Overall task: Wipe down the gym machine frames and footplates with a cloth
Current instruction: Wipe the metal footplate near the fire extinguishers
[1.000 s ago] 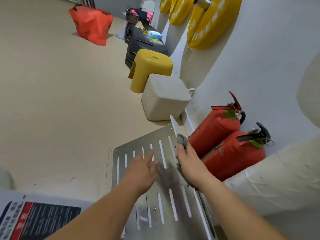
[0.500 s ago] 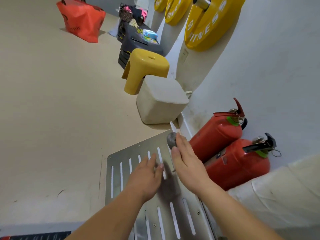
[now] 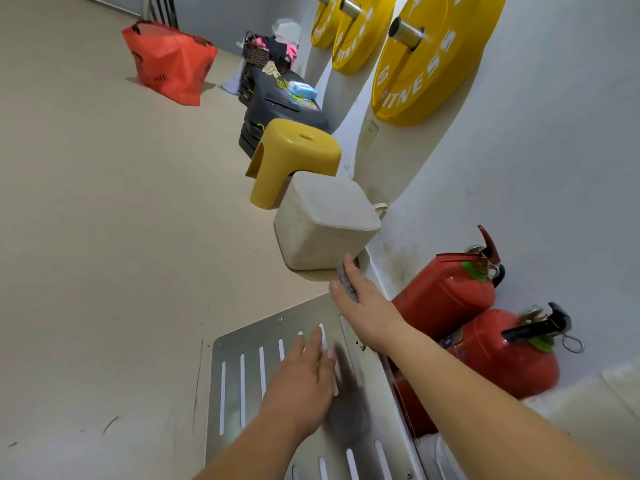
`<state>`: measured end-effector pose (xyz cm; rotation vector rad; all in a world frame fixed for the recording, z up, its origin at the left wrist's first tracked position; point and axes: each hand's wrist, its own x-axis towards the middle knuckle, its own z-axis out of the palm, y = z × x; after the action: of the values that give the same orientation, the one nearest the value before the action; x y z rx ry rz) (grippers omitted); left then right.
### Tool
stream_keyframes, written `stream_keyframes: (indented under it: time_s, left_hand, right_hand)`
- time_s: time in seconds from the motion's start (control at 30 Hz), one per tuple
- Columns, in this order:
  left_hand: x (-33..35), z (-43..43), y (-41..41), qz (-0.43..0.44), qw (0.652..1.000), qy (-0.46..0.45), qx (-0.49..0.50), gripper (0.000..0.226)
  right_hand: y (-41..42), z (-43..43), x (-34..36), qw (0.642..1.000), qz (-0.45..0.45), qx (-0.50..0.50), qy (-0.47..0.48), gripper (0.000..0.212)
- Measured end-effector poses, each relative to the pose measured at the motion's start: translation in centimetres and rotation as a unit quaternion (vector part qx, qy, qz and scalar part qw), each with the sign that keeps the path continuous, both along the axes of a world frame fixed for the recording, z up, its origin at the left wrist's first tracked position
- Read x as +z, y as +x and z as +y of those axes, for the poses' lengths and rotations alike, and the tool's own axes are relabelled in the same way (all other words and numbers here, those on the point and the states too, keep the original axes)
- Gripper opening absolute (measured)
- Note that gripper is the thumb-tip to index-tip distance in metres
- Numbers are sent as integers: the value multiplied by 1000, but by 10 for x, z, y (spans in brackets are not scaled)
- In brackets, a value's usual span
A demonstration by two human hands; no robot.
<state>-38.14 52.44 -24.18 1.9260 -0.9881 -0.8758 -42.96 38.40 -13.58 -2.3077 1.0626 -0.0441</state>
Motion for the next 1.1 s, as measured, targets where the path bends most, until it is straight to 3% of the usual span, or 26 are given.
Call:
stream_keyframes:
  time_s: [0.23,0.37,0.47,0.63,0.83,0.97,1.1]
  left_hand:
    - [-8,-2,5,7,1000,2,16,62]
    - [-10,3,2,2,1000,11,10,63]
    - [-5,3,-1,0,1000,3,4,63]
    - [3,3,-3,5,1000,5,-4,62]
    - [16,12,-10,-15,999,22,-22,63]
    - [27,25,-26,-77,992,24,-92,64]
    - [29,43,-46,-118,979,51,-161,67]
  right_hand:
    - [-18,11,-3,1000,6,13,-11,84]
    - [7,-7,2,998,43,35,-29,102]
    - [16,-9,2,1000,-1,23,-4,110]
    - [1,7,-3,998,-51,-24,22,88]
    - [-36,43,3,998,22,-54,-24,62]
    - [-73,79,-1,994,56,-41,-80,59]
    - [-119,111,-8,996,2,-51,-69,58]
